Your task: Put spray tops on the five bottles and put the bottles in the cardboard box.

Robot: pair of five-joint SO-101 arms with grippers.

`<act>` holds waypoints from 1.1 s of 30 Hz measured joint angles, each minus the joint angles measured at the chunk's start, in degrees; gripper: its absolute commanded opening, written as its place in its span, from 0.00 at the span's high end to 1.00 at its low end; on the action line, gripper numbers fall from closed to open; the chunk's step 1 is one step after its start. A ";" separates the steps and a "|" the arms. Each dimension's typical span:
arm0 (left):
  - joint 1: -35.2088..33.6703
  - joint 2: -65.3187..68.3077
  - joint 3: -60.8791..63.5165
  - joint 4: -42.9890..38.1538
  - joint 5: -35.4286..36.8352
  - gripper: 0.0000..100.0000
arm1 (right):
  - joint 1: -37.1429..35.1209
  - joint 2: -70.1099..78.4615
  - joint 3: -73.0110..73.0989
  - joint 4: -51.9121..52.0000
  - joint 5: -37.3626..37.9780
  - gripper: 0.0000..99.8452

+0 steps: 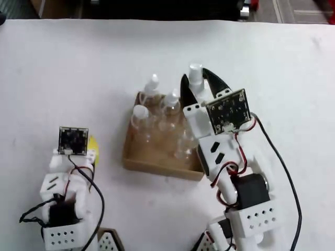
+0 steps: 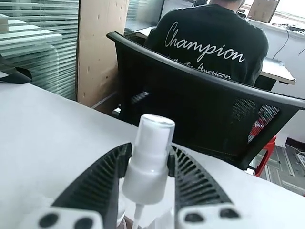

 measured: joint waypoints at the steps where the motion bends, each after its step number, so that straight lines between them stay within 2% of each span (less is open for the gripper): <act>1: 0.00 0.00 0.00 0.00 0.00 0.86 | 0.00 0.09 0.35 0.00 0.09 0.98; 25: 0.00 0.00 0.00 0.00 0.00 0.86 | 0.09 -0.44 -0.09 1.58 0.09 0.98; 33: 0.00 0.00 0.00 0.00 0.00 0.86 | 0.00 -0.79 2.11 1.58 -6.68 0.98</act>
